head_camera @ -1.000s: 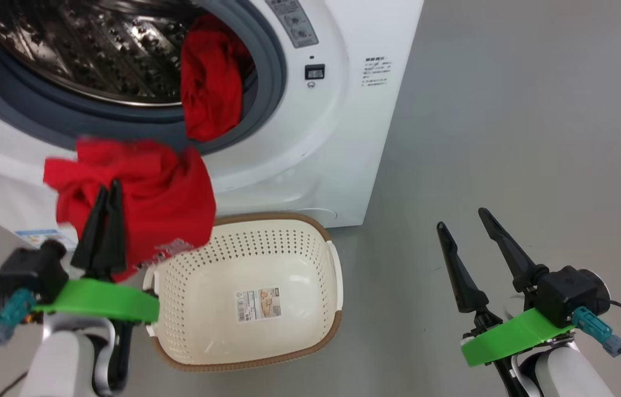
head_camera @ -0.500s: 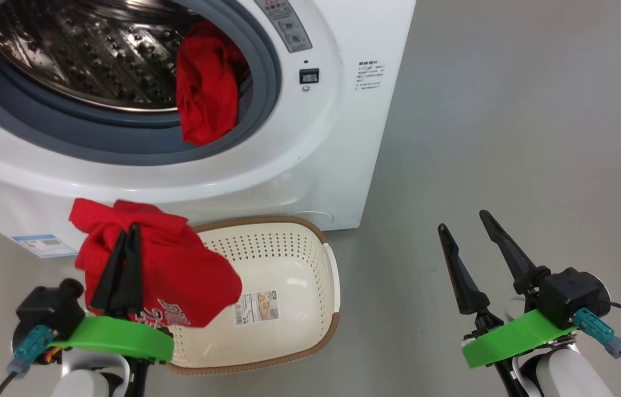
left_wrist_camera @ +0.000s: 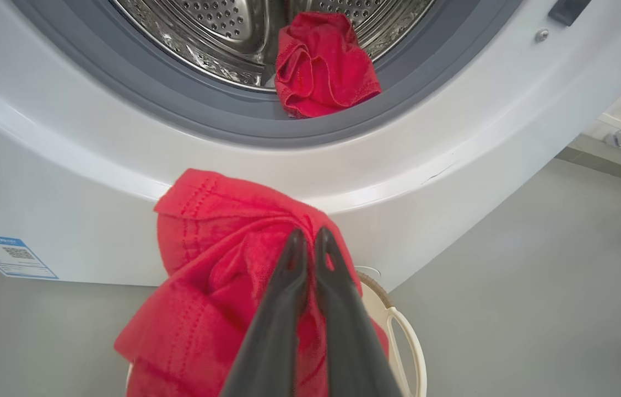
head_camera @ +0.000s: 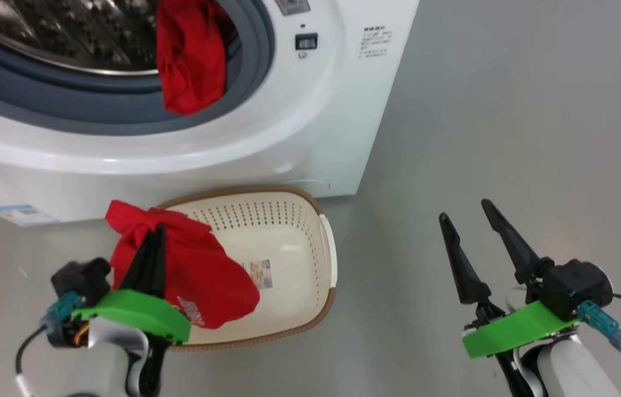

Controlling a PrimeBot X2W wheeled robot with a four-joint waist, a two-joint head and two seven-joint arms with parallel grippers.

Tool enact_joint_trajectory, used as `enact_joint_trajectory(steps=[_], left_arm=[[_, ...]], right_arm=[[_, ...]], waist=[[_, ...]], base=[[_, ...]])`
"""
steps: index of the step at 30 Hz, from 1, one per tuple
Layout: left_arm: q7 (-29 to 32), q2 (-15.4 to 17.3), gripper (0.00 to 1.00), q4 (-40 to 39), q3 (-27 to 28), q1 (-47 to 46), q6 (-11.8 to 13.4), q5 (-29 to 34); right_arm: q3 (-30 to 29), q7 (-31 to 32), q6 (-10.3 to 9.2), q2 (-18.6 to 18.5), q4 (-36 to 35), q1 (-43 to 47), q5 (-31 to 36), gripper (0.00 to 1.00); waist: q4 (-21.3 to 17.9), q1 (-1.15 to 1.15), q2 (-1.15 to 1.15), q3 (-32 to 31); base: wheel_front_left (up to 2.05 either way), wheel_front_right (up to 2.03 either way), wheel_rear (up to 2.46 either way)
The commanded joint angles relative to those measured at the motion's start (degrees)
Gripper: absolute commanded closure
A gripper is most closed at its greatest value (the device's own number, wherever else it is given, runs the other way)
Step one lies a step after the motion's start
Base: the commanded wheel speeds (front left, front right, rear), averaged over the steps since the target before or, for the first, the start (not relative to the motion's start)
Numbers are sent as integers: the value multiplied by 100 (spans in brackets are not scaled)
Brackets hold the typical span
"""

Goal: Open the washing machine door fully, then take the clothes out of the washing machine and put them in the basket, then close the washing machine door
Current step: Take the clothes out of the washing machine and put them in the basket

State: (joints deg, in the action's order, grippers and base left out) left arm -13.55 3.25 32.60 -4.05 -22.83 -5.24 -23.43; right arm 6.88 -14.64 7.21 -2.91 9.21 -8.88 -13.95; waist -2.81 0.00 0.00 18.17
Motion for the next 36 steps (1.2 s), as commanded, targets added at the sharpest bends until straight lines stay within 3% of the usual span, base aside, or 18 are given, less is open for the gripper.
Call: enact_joint_trajectory(steps=[1,12,20,28,36], left_arm=[[-46,87,100,49,122,-196,-73,-77],[71,73,100,1751,11,-1270,-202,-613],[608,80,100,2986,-229,-2123,-222,-879],[1262,138,100,3553,-608,-2436,-224,-1097],[1496,310,100,3870,-814,-2606,-224,-1124]], right_arm=[[114,-36,28,3,-165,-159,11,0],[153,-36,28,3,-232,-460,-24,0],[217,-36,28,3,-275,-723,-27,0],[233,-36,28,3,-286,-858,-43,0],[264,-36,28,3,-332,-910,-104,0]], waist=[[16,0,0,236],[-52,0,0,980],[-146,0,0,1498],[-330,0,0,1808],[-490,0,0,2081]], base=[[0,0,0],[0,0,0],[0,0,0],[0,0,0],[0,0,0]])
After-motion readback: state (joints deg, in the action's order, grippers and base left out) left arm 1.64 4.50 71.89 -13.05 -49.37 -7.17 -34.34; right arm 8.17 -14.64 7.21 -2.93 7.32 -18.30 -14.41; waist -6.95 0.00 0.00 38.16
